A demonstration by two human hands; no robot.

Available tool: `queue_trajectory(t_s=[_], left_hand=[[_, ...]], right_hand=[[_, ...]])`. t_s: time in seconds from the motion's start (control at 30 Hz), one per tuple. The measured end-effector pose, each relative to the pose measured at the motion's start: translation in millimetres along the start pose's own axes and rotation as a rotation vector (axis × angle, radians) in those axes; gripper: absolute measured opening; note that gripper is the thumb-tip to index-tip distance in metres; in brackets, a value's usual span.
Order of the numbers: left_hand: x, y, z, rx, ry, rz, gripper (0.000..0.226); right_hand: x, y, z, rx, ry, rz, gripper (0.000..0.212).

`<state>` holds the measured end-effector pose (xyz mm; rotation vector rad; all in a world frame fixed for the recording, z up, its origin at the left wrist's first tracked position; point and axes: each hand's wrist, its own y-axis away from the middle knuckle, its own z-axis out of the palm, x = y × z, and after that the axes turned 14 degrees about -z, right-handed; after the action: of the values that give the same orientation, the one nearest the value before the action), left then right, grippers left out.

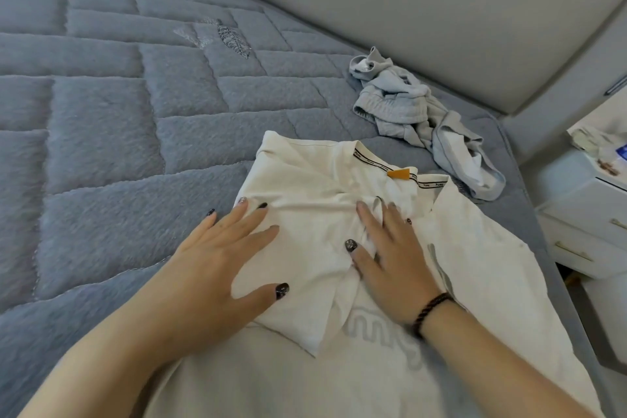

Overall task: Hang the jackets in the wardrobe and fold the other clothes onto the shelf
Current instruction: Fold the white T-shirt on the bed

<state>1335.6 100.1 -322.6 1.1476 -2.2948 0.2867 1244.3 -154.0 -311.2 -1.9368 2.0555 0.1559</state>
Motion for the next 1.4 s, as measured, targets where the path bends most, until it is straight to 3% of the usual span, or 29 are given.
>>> queue_trajectory(t_s=[0.13, 0.3, 0.37, 0.47, 0.57, 0.67, 0.73, 0.8, 0.9, 0.93, 1.0, 1.07, 1.1, 1.13, 1.23, 1.27, 1.3, 1.4], left_hand=[[-7.3, -3.3, -1.0, 0.004, 0.113, 0.027, 0.074], [6.3, 2.4, -6.3, 0.005, 0.13, -0.108, 0.063], [23.0, -1.3, -14.8, 0.06, -0.046, -0.197, 0.057], [61.3, -44.0, -26.8, 0.262, -0.469, -0.278, 0.05], [98.4, -109.1, -14.9, 0.353, -0.297, -0.105, 0.033], [117.9, -160.8, 10.1, 0.205, -0.029, -0.063, 0.04], [107.1, -176.5, 31.4, 0.108, -0.061, -0.112, 0.049], [90.5, -181.1, 48.4, 0.153, -0.198, -0.096, 0.053], [85.6, -181.9, 55.8, 0.255, -0.221, -0.073, 0.053], [86.7, -181.0, 54.9, 0.271, -0.198, -0.079, 0.052], [87.2, -177.3, 55.2, 0.315, -0.09, -0.115, 0.05], [86.5, -177.4, 55.1, 0.341, 0.033, -0.162, 0.049], [85.1, -179.2, 55.6, 0.355, 0.061, -0.179, 0.048], [84.4, -181.5, 57.3, 0.373, 0.055, -0.184, 0.046], [84.2, -183.6, 56.8, 0.404, 0.0, -0.155, 0.045], [83.7, -183.5, 56.4, 0.402, 0.0, -0.14, 0.046], [82.9, -183.3, 55.5, 0.403, 0.004, -0.13, 0.047], [82.9, -183.8, 55.2, 0.424, -0.017, -0.129, 0.041]], right_hand=[[-5.3, 1.7, 17.3, 0.194, 0.042, 0.012, 0.073], [-2.1, 5.3, 19.4, 0.198, 0.055, 0.007, 0.07], [-3.0, 5.5, 19.9, 0.202, 0.033, 0.009, 0.071], [2.3, 2.4, 24.1, 0.221, 0.01, 0.007, 0.072], [4.9, 4.2, 25.6, 0.214, 0.004, 0.009, 0.072], [3.8, 6.2, 26.3, 0.218, -0.015, 0.011, 0.071], [3.3, 5.0, 27.1, 0.25, -0.026, 0.011, 0.072], [3.8, 4.3, 25.8, 0.223, -0.019, 0.011, 0.072], [1.1, 3.0, 21.0, 0.187, -0.062, 0.013, 0.062], [-0.7, 2.1, 13.9, 0.263, -0.148, -0.005, 0.05], [8.1, -7.6, -12.5, 0.6, -0.313, -0.024, 0.025], [40.8, -31.3, -46.5, 0.89, -0.297, 0.04, 0.016], [62.3, -43.1, -64.1, 0.873, -0.253, 0.101, 0.015], [86.1, -52.4, -76.7, 0.737, -0.194, 0.185, 0.02], [139.4, -58.2, -79.3, 0.038, -0.002, 0.422, 0.042], [148.9, -54.9, -72.7, -0.063, -0.002, 0.428, 0.039], [152.9, -51.8, -67.5, -0.04, -0.053, 0.405, 0.028], [138.6, -40.4, -72.2, 0.266, -0.301, 0.31, 0.003]])
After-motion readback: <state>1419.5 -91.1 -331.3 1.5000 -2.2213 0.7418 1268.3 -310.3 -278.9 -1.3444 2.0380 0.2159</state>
